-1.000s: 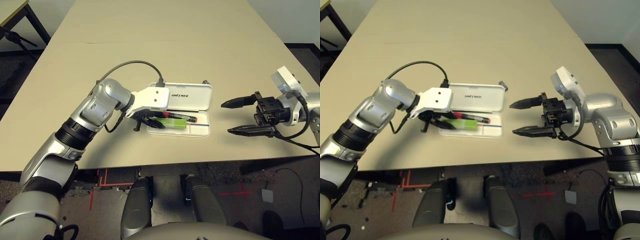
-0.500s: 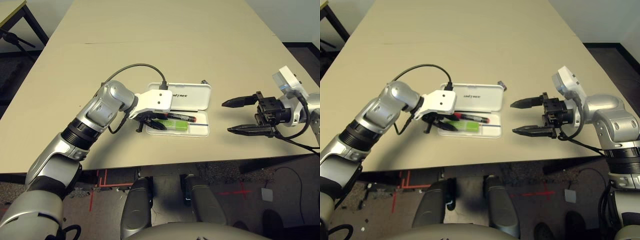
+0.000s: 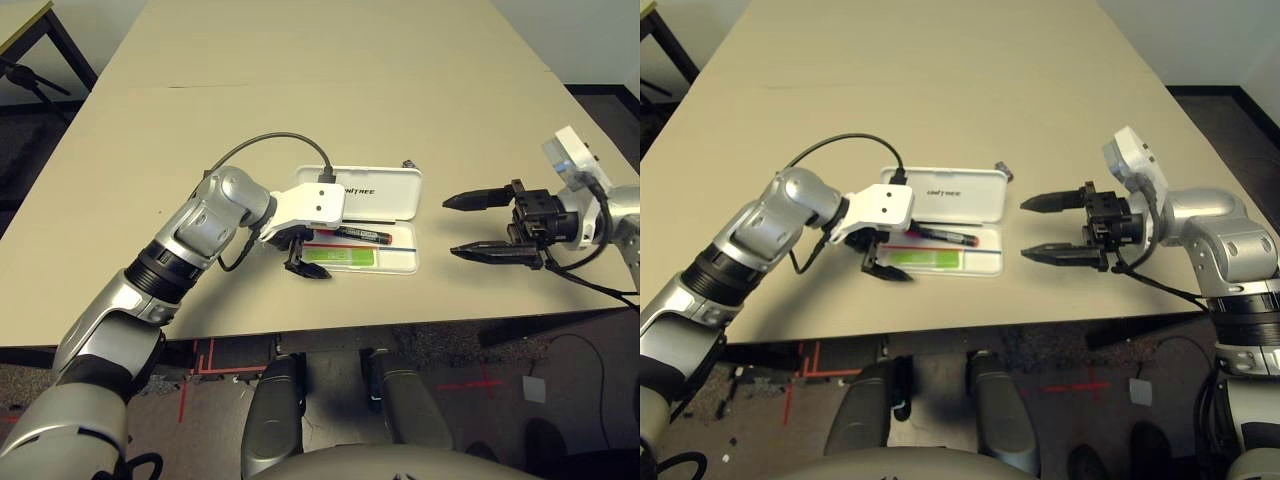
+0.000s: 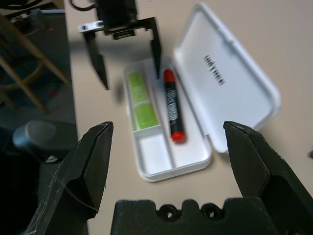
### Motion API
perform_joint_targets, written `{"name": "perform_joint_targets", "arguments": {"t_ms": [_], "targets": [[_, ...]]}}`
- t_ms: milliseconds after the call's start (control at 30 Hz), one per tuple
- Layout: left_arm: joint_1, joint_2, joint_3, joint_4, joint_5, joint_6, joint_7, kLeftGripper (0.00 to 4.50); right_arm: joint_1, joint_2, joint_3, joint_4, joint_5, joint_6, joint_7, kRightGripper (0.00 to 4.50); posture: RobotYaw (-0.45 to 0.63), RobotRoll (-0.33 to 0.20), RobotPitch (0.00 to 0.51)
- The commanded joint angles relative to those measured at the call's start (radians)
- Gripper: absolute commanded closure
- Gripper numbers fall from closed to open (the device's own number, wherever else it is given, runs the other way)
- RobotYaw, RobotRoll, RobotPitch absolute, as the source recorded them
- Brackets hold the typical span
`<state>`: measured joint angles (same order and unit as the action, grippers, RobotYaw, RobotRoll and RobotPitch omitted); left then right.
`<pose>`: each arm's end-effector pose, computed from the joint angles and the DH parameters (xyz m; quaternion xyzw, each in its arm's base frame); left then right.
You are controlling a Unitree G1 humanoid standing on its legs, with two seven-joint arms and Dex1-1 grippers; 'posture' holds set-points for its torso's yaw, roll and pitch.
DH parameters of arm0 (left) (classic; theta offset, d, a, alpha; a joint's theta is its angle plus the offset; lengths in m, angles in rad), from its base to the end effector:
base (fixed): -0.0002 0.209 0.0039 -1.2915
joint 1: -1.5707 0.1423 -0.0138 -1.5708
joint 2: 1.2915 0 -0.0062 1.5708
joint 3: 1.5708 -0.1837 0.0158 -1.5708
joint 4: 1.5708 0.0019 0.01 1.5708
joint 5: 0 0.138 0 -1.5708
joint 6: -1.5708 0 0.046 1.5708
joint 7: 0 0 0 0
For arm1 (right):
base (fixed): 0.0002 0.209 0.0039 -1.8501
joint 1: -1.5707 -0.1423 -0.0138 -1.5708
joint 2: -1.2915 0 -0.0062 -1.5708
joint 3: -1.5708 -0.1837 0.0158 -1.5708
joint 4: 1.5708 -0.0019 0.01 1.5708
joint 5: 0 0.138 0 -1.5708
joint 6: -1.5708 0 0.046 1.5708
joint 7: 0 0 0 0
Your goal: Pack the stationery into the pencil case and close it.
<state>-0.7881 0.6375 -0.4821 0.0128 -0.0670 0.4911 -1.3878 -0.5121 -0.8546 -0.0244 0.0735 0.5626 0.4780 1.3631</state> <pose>0.3003 0.1494 0.1977 0.3406 0.1905 -0.6708 0.6307 0.2703 -0.2779 0.2040 -0.0990 0.0845 0.6011 0.7885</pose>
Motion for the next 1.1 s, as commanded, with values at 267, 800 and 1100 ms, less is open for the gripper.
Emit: {"name": "perform_joint_targets", "arguments": {"t_ms": [267,800,1100], "targets": [[-0.009,0.086,0.163,-0.065,-0.146,0.07,-0.047,0.03,-0.13,-0.016,-0.083,0.062,-0.015,0.111,-0.16,0.0,-0.04,0.0,0.176],[0.06,0.158,0.274,-0.103,-0.186,0.104,0.025,0.03,-0.447,0.161,0.09,0.471,-0.35,0.126,-0.465,0.0,0.03,0.0,0.174],[0.078,0.175,0.291,-0.137,-0.208,0.131,0.059,0.03,-0.538,0.284,0.122,0.693,-0.457,0.111,-0.55,0.0,0.07,0.0,0.173]]}}
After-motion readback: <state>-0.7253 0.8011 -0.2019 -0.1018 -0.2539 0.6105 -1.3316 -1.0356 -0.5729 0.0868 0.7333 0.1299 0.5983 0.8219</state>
